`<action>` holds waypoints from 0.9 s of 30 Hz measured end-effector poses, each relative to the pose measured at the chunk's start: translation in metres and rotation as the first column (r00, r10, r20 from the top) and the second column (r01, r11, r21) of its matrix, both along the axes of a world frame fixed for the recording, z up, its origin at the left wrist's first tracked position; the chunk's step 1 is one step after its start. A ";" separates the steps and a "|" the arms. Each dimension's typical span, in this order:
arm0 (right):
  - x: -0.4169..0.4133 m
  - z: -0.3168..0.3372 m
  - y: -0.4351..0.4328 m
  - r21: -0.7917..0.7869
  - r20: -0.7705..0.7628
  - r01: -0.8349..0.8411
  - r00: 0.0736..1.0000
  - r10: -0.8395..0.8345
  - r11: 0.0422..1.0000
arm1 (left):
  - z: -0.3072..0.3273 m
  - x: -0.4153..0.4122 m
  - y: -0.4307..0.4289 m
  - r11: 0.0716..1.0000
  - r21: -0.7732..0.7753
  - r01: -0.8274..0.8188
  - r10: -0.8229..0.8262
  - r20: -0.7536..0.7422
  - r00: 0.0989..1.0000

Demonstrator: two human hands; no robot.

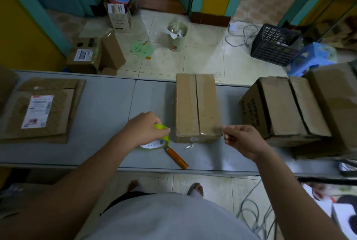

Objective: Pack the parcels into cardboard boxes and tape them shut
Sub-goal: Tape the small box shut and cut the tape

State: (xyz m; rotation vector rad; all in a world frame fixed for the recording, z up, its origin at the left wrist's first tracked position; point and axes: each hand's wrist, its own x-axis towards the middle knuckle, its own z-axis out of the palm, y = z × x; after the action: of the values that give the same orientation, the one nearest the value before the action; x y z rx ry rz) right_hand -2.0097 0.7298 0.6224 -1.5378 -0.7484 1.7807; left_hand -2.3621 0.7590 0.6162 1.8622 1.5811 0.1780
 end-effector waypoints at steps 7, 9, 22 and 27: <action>0.003 -0.019 0.005 0.018 0.117 0.010 0.993 -0.012 1.000 | -0.004 0.010 0.004 1.000 -0.013 -0.026 0.025 -0.091 0.995; 0.005 -0.023 0.005 0.014 0.150 0.022 0.988 -0.023 1.000 | -0.005 0.013 0.004 1.000 -0.015 -0.023 0.022 -0.099 0.995; 0.007 -0.028 0.005 0.062 0.297 0.021 0.954 -0.039 0.998 | -0.002 0.028 0.005 0.999 -0.020 -0.043 0.040 -0.151 0.988; 0.011 -0.021 0.006 0.108 0.288 -0.001 0.957 -0.030 0.994 | 0.010 0.026 0.006 0.999 0.028 -0.043 0.047 -0.158 0.986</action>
State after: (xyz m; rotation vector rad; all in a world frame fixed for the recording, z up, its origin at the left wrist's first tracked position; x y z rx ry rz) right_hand -1.9983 0.7362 0.6011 -1.7466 -0.9531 1.4948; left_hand -2.3357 0.7649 0.6266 1.9009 1.7362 0.0701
